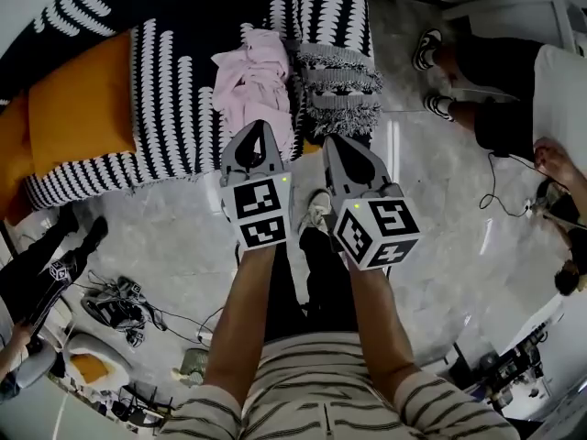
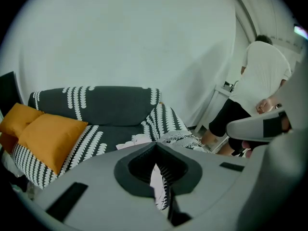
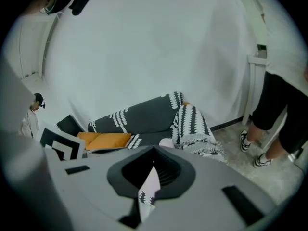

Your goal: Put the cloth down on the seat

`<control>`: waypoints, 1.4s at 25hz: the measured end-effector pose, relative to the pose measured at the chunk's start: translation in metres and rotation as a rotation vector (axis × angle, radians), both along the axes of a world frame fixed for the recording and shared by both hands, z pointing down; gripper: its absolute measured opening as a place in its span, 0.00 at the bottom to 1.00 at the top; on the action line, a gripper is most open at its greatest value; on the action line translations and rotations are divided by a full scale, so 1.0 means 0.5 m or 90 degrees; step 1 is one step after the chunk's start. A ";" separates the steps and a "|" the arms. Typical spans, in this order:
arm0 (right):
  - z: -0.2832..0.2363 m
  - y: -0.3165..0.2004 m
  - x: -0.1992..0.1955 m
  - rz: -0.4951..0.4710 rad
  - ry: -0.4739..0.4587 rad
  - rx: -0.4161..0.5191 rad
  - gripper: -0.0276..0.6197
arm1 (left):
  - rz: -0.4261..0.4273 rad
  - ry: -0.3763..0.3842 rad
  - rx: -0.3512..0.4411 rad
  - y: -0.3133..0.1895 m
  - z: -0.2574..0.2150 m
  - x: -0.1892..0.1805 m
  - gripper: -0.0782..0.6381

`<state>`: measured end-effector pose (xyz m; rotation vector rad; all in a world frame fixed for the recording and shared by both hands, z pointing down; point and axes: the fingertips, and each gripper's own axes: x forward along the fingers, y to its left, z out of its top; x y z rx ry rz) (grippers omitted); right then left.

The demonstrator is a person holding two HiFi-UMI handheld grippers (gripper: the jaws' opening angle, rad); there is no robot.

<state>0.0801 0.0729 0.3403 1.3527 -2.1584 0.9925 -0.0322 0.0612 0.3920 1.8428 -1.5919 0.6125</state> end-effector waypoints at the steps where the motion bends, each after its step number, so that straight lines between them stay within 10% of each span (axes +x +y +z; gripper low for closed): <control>1: -0.012 0.004 0.003 -0.002 0.000 0.004 0.06 | -0.002 0.000 0.003 0.007 -0.013 0.001 0.12; 35: -0.583 0.086 0.062 -0.087 -0.051 0.263 0.06 | 0.050 -0.085 0.271 0.132 -0.652 0.092 0.12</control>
